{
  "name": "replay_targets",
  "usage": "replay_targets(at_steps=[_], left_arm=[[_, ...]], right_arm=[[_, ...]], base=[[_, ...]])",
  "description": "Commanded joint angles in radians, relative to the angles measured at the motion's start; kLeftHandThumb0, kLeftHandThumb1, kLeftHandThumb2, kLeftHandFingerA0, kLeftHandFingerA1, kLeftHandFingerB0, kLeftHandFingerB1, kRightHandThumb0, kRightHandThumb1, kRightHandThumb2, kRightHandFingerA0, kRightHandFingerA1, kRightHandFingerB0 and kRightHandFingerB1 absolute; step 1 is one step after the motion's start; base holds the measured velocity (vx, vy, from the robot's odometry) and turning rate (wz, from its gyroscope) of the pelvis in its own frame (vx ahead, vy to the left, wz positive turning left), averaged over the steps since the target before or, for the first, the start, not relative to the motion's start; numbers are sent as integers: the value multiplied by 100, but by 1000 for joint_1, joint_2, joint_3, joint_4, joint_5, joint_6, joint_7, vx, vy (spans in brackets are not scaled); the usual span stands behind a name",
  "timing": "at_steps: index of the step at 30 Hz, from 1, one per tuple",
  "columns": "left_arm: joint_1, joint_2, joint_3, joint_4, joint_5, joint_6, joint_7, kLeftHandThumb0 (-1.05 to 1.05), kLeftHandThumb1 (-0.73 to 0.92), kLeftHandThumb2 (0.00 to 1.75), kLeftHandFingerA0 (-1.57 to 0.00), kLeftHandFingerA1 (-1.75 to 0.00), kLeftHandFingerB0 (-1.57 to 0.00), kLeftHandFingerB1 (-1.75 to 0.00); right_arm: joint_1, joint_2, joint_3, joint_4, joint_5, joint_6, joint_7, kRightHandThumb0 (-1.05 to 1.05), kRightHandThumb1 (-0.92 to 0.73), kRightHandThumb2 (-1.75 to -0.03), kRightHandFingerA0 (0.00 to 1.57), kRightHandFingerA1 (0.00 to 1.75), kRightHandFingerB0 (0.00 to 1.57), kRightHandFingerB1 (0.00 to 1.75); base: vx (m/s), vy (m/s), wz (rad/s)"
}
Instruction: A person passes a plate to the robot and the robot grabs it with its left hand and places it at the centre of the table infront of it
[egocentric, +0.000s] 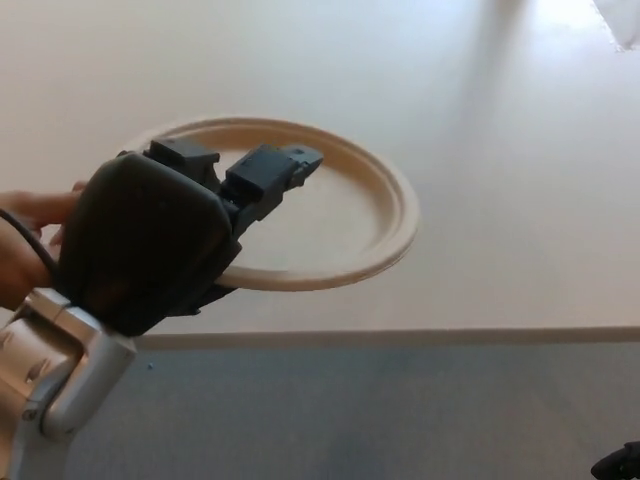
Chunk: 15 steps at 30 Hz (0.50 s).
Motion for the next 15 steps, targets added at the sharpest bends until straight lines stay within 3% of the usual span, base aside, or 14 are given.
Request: replay_targets(at_steps=[1, 2, 3, 4, 6, 11, 15], left_arm=[[5, 28, -14, 35, 3, -4, 88, -21, 55, 58, -100, -142, -92, -52], [14, 30, -15, 43, 8, -9, 115, -21, 55, 58, -100, -142, -92, -52], [16, 34, -16, 54, 9, -22, 145, -18, 60, 62, -88, -157, -77, -97], [16, 39, -18, 66, 10, -36, 176, -18, 60, 62, -88, -157, -77, -97], [26, 31, -19, 72, -10, -43, 204, -15, 64, 60, -81, -162, -63, -121], [16, 40, -18, 83, -30, -50, 230, -18, 66, 61, -81, -163, -68, -111], [22, 49, -15, 87, -43, -56, 254, -14, 68, 60, -80, -163, -66, -119]], right_arm=[[7, -14, -2, 7, -2, 1, 5, -50, -64, -58, 68, 69, 49, 52], [7, -10, -3, 8, 0, 6, 6, -50, -64, -58, 68, 69, 49, 52], [7, -10, -1, 8, -3, 4, 6, -49, -64, -58, 73, 70, 49, 52], [8, -11, 2, 8, -6, 0, 4, -49, -64, -58, 73, 70, 49, 52], [7, -11, 4, 8, -7, 1, 7, -50, -65, -58, 71, 71, 49, 52], [-12, -10, 13, 10, -15, 3, 6, -52, -65, -58, 70, 69, 50, 52], [-13, -6, 18, 9, -15, -8, 9, -51, -66, -59, 72, 68, 50, 52]], base=[[0, 0, 0], [0, 0, 0], [0, 0, 0], [0, 0, 0], [0, 0, 0], [0, 0, 0], [0, 0, 0]])
